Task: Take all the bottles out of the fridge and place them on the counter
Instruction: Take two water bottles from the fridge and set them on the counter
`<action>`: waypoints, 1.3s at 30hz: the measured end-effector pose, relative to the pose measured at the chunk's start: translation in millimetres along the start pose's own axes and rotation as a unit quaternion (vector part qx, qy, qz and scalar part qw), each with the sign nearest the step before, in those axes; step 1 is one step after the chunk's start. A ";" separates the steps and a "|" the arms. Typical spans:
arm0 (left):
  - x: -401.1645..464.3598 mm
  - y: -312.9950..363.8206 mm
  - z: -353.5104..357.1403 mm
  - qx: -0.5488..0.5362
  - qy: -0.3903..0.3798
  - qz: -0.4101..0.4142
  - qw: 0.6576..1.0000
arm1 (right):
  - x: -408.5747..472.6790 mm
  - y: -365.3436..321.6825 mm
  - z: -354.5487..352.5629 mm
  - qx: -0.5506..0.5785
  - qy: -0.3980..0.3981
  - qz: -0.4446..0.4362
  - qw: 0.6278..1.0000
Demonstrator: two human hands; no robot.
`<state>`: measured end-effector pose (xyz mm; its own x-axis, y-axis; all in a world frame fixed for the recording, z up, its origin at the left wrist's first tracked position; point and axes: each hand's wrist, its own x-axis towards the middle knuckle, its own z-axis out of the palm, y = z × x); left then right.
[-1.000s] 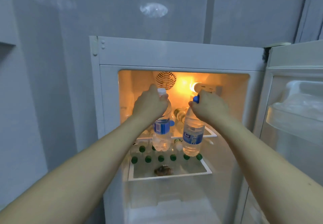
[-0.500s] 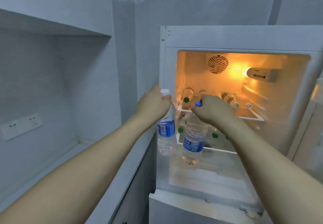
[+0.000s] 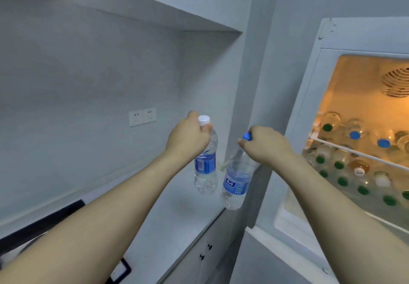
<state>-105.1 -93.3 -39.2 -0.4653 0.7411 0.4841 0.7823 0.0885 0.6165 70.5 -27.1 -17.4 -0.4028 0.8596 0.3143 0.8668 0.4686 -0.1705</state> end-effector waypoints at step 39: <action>-305.3 -253.1 -395.2 0.236 0.280 -0.381 0.849 | -208.2 -495.2 99.5 0.113 -0.155 -0.528 0.827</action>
<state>-324.7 -605.0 -97.6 -0.9313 -0.0731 0.3568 0.1823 0.7546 0.6304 -304.2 -417.8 -91.3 -0.9868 -0.0588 0.1511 -0.0794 0.9877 -0.1346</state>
